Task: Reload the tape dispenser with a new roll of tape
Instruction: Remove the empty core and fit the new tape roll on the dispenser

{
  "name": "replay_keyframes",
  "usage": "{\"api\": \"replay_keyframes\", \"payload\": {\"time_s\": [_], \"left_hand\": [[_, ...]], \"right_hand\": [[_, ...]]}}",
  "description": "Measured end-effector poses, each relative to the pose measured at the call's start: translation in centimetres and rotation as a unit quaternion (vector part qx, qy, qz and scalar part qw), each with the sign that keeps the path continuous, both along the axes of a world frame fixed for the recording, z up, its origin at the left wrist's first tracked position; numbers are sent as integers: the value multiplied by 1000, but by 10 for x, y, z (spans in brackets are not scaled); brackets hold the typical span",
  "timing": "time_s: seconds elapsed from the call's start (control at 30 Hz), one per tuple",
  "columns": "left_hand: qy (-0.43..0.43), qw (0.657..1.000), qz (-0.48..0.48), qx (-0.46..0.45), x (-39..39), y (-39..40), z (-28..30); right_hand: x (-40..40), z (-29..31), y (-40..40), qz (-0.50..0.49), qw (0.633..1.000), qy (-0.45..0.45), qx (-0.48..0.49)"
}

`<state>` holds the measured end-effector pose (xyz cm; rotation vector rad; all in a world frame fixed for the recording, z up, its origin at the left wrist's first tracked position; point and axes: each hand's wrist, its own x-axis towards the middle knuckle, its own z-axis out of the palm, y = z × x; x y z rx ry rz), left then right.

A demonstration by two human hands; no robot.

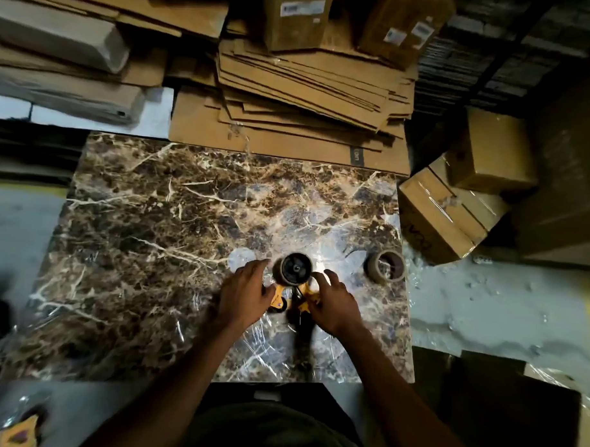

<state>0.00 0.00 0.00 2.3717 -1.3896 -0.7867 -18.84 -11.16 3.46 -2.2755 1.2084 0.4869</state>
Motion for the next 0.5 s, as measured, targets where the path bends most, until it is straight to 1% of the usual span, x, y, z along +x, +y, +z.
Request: {"api": "replay_keyframes", "payload": {"time_s": [0.07, 0.17, 0.33, 0.5], "left_hand": [[11, 1000, -3, 4, 1, 1, -5], [16, 999, -14, 36, -3, 4, -10], [21, 998, -33, 46, -8, 10, -13], [11, 998, -30, 53, -19, 10, -15]], "right_hand": [[3, -2, 2, -1, 1000, 14, -6], [1, -9, 7, -7, 1000, 30, 3], [-1, -20, 14, -13, 1000, 11, 14], [-10, -29, 15, -21, 999, -6, 35]]}}
